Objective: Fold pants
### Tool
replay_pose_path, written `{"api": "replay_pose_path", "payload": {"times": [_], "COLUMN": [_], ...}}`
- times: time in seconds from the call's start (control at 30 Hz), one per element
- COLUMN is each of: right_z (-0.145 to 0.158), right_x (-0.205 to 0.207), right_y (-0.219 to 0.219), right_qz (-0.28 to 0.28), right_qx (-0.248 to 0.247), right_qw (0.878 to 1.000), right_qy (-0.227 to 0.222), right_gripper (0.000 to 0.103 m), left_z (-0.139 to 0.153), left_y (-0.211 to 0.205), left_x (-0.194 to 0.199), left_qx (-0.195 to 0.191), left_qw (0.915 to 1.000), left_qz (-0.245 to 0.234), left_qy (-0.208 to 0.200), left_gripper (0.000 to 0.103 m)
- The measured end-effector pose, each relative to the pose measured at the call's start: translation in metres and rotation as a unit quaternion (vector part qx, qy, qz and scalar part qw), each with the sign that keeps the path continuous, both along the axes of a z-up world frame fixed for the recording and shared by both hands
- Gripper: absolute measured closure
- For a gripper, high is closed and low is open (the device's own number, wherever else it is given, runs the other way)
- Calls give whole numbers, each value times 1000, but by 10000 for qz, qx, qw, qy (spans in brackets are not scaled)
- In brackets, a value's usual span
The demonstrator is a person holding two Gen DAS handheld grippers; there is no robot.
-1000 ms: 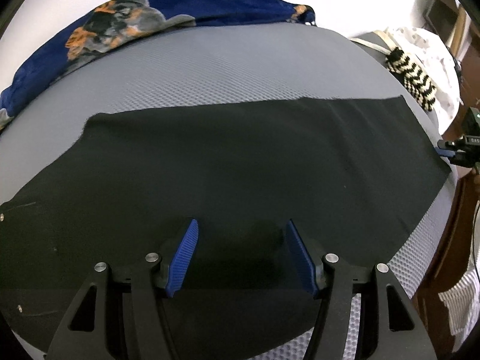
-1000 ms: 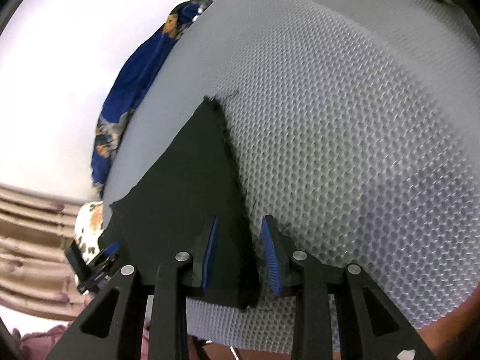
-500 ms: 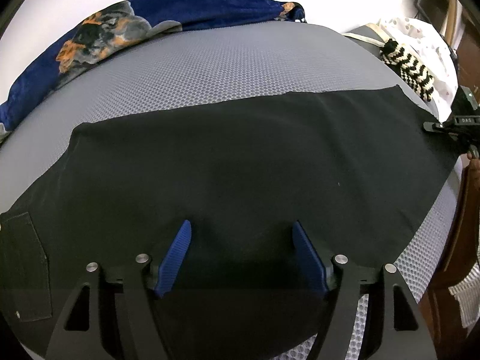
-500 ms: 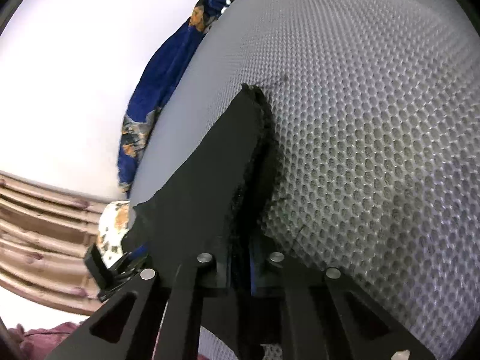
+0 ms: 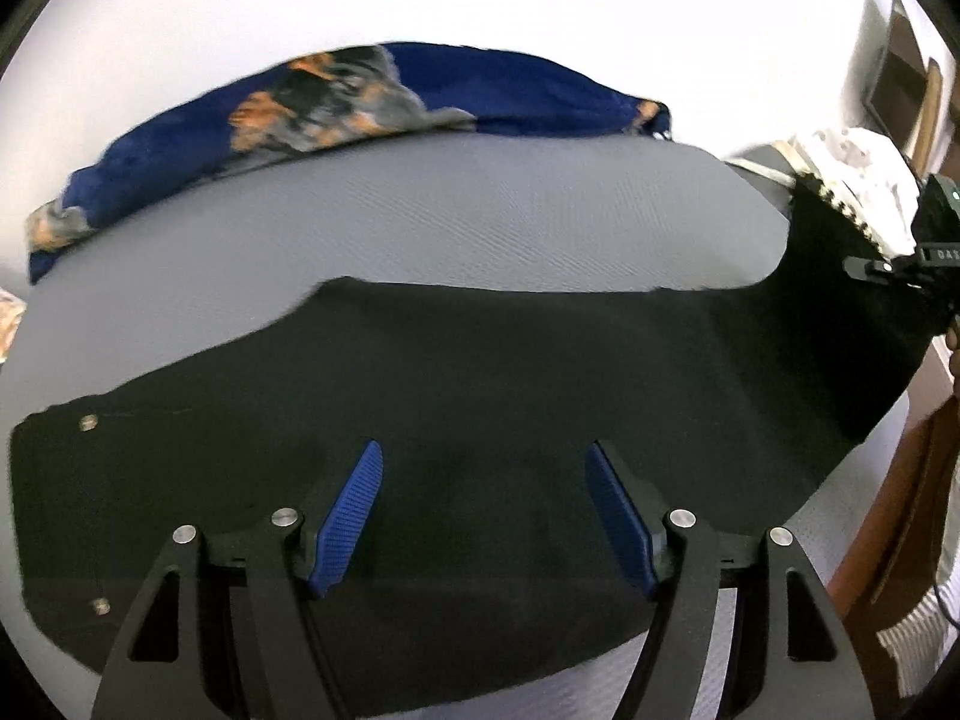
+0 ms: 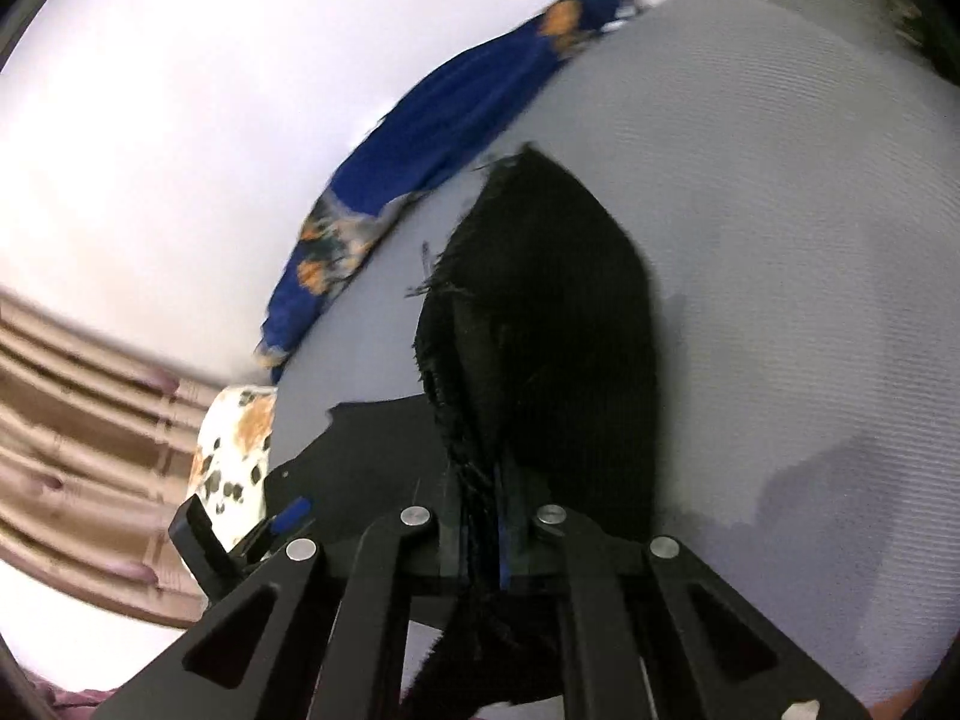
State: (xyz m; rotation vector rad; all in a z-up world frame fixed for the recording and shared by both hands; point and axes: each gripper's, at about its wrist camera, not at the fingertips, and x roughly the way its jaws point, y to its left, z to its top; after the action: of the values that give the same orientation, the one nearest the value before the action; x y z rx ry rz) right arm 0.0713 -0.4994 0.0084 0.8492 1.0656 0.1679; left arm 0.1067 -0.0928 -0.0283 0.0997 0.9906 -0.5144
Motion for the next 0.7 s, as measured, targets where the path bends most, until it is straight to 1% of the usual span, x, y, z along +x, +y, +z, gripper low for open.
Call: {"api": "replay_pose_path", "payload": {"times": [0.1,0.23,0.33,0.43,0.53,0.6,0.7], "right_z": [-3,-19,-35,-52,-65,-71,-78], "right_x": [23,54,68,78,83,86,88], "right_y": [39,96,135,171,200,222,246], "right_qz": [258,592,823,1074,1245,1463,1720], "right_qx": [-23,39,82,-37,15,-201,-374], "right_qw": [9997,9981,9961,9931,9904,9870,9820], "right_qy": [14,165,313,479,600,633,680], "right_gripper": [96,96,96,96,96,96,96], "left_z": [4,-1,-5,-5,-5,-4,-3], "left_y": [28,57,75,90,101,107,117], "left_x": [-2,-8,-11,-14,-13,-12,-12], "left_qx": [-33,-38,-104,-197,-291,-353,-474], "left_qw": [9998,9991,9984,9976,9969,9963,9953], "left_qz": [206,423,552,656,730,777,833], "left_qy": [-14,24,74,67,67,64,99], "left_gripper": [32,32,32,32,32,32,32]}}
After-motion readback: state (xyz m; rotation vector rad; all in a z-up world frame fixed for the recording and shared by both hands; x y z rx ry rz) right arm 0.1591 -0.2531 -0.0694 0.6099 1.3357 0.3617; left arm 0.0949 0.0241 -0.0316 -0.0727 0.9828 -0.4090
